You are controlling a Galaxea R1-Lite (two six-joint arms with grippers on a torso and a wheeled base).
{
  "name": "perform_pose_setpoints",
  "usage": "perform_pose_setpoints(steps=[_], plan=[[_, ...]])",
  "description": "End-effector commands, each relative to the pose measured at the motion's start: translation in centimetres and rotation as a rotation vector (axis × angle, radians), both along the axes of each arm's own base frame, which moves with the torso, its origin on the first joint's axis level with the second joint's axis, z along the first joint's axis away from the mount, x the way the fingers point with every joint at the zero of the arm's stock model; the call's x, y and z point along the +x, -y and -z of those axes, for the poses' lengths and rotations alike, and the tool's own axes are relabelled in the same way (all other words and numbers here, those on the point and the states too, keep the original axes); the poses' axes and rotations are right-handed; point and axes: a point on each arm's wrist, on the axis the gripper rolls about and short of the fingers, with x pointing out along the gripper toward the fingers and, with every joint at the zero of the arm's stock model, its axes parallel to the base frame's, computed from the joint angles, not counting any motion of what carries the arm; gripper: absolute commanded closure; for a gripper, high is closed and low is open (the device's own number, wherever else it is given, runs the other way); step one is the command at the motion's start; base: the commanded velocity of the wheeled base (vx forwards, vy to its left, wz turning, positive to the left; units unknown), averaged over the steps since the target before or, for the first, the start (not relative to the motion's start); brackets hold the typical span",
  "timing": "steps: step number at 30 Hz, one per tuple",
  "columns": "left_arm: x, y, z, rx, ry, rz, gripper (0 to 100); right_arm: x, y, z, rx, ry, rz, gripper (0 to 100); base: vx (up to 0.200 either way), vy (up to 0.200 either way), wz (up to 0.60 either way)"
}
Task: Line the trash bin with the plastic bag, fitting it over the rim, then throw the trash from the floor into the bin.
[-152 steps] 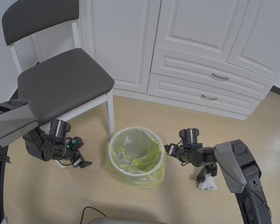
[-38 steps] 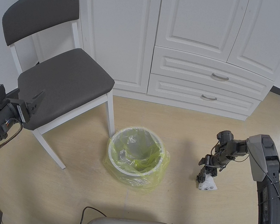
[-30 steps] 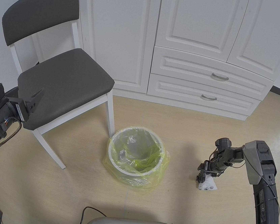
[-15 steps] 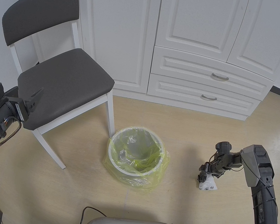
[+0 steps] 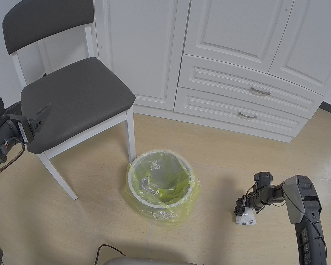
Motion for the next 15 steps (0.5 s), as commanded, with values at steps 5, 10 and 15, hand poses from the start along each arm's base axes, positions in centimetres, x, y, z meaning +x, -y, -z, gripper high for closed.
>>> perform_pose_setpoints(steps=[5,10,15], plan=[[-0.03,0.03,0.00,0.002,0.001,0.002,0,-0.04,0.02,0.38,-0.003,0.000,-0.003,0,0.000,0.000,0.00],[-0.11,0.02,-0.08,0.001,0.023,0.001,0,-0.07,0.02,0.66,-0.008,-0.001,-0.009,100,0.000,0.000,0.00],[-0.19,0.04,-0.03,0.002,0.027,0.003,0,-0.08,0.03,0.86,-0.011,0.001,-0.007,100,0.000,0.000,0.00]])
